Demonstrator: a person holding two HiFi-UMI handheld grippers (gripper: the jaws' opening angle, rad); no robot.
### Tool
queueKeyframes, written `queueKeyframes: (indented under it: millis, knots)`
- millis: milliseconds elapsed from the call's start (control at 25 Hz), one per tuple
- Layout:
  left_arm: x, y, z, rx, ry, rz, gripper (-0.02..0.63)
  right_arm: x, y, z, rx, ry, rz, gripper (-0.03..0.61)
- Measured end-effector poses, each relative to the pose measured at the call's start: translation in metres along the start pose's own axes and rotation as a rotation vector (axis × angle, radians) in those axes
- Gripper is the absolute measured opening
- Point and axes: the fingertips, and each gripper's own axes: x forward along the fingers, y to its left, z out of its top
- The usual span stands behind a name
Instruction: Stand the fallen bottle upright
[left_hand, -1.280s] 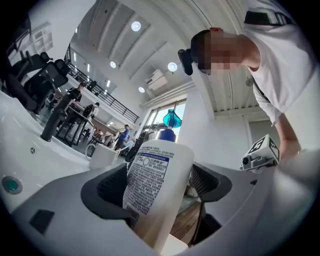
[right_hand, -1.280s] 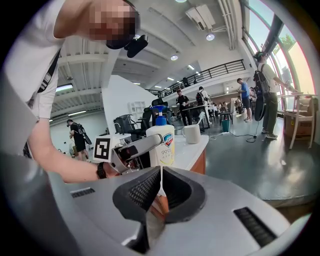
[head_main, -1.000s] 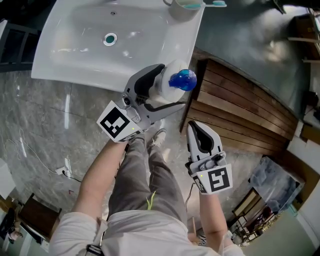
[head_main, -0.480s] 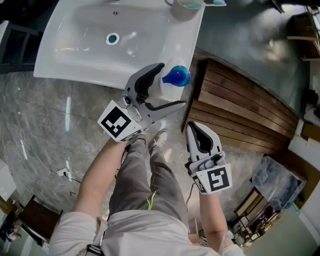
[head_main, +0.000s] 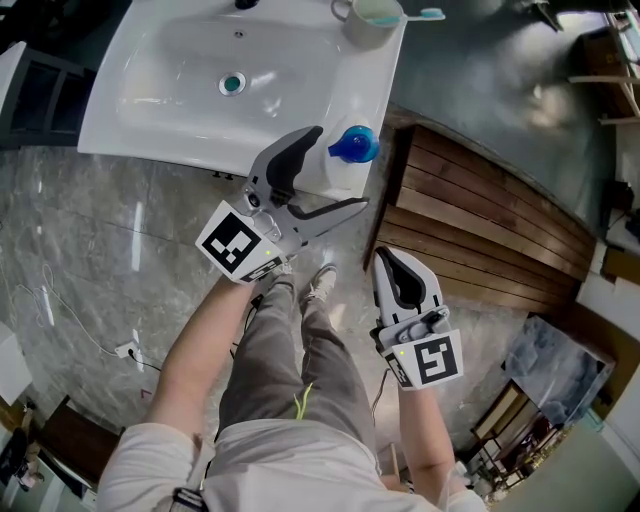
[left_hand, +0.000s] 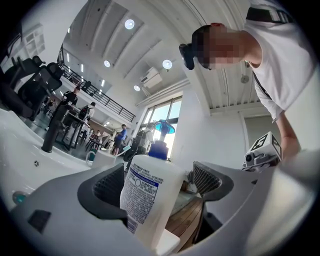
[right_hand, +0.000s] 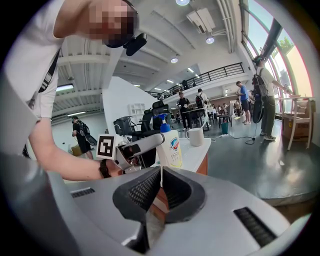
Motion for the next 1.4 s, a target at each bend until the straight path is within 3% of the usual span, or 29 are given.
queueKeyframes:
  millis: [640, 760, 880, 1000, 1160, 1400]
  knots:
    - [-0.025, -0.021, 0.032, 0.085, 0.105, 0.092, 0.415, -0.023, 0.015, 0.036, -0.019, -0.068, 0.023, 0.040]
    - [-0.030, -0.030, 0.034, 0.095, 0.115, 0.092, 0.271, -0.030, 0.018, 0.037, -0.020, -0.072, 0.027, 0.038]
    - [-0.035, -0.034, 0.038, 0.105, 0.127, 0.121, 0.214, -0.040, 0.021, 0.039, -0.023, -0.074, 0.028, 0.040]
    - [-0.037, -0.033, 0.044, 0.124, 0.151, 0.168, 0.065, -0.049, 0.019, 0.044, -0.023, -0.081, 0.024, 0.040]
    - [-0.041, -0.036, 0.050, 0.147, 0.183, 0.202, 0.021, -0.060, 0.019, 0.050, -0.021, -0.093, 0.021, 0.038]
    - [-0.047, -0.040, 0.062, 0.186, 0.234, 0.257, 0.018, -0.074, 0.021, 0.060, -0.019, -0.103, 0.019, 0.038]
